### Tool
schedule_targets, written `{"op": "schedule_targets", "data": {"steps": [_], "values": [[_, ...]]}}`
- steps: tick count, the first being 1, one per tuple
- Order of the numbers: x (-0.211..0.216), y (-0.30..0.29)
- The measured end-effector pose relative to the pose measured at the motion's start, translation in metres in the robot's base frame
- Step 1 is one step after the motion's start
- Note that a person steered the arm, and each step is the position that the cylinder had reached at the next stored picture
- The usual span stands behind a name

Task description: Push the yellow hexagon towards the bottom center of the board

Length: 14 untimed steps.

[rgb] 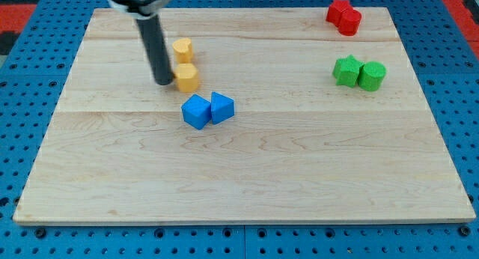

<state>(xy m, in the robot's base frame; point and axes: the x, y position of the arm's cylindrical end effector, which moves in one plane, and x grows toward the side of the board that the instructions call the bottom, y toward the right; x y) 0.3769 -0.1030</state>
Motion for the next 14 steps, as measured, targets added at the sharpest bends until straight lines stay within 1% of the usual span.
{"op": "schedule_targets", "data": {"steps": [1,2,3,4,5,6,7,8,9,10,12,14], "values": [[0.0,0.059],[0.002,0.099],[0.0,0.079],[-0.017,0.044],[-0.043,0.096],[-0.053,0.14],[-0.049,0.136],[-0.049,0.106],[-0.045,0.113],[-0.039,0.141],[-0.014,0.144],[0.03,0.149]]}}
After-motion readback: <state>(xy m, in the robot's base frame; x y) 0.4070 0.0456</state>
